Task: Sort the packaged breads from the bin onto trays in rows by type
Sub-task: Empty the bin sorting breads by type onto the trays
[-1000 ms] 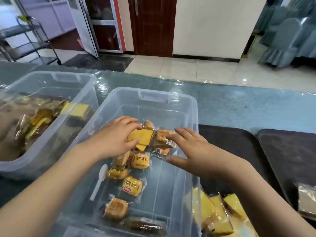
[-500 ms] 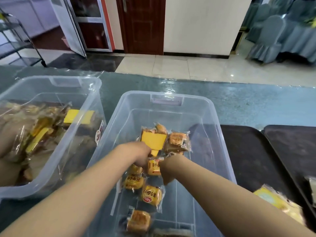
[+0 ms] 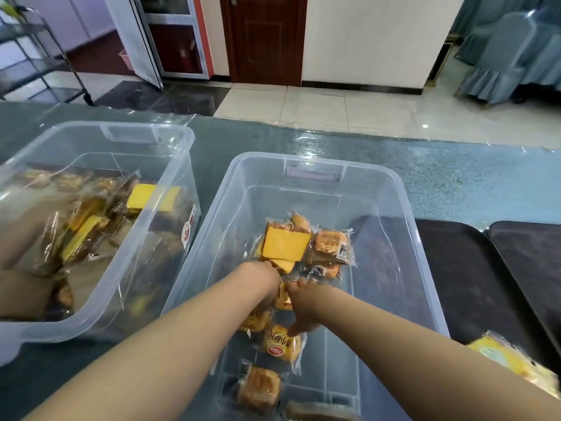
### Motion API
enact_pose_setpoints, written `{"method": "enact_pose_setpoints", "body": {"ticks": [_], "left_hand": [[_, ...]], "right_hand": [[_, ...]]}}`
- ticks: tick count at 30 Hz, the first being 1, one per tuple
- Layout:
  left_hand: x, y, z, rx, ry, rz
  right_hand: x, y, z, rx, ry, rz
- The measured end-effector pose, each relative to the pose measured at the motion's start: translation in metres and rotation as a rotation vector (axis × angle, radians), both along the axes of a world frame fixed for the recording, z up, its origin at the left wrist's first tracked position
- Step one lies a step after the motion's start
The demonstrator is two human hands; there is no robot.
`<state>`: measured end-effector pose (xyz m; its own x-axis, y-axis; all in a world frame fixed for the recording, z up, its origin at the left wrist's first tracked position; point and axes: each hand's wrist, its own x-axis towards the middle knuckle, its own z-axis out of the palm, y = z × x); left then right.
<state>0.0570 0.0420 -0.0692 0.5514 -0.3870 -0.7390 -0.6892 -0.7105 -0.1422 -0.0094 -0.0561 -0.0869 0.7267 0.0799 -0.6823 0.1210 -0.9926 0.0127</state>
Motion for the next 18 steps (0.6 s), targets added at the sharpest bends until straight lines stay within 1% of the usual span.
{"method": "enact_pose_setpoints", "body": {"ticks": [4,7,9,10,12,15,18], "left_hand": [[0.002,0.004,-0.018,0.062,-0.018,0.009],[-0.003,0.007,-0.029,0.095,-0.029,-0.05],[-0.006,0.007,-0.042,0.096,-0.05,-0.064],[-0.008,0.008,-0.047,0.078,-0.063,-0.036],[-0.016,0.01,-0.046,0.075,-0.073,-0.056],[-0.029,0.009,-0.044,0.141,-0.099,-0.111],[-0.035,0.008,-0.049,0.158,-0.161,-0.154]], "right_hand": [[-0.01,0.005,-0.01,-0.046,0.015,0.032],[-0.018,0.01,-0.02,-0.085,0.003,0.068],[-0.022,0.012,-0.026,-0.102,-0.016,0.073],[-0.024,0.013,-0.028,-0.115,-0.028,0.083],[-0.028,0.016,-0.034,-0.144,-0.052,0.126],[-0.031,0.021,-0.046,-0.176,-0.087,0.149],[-0.029,0.021,-0.049,-0.231,-0.063,0.162]]}}
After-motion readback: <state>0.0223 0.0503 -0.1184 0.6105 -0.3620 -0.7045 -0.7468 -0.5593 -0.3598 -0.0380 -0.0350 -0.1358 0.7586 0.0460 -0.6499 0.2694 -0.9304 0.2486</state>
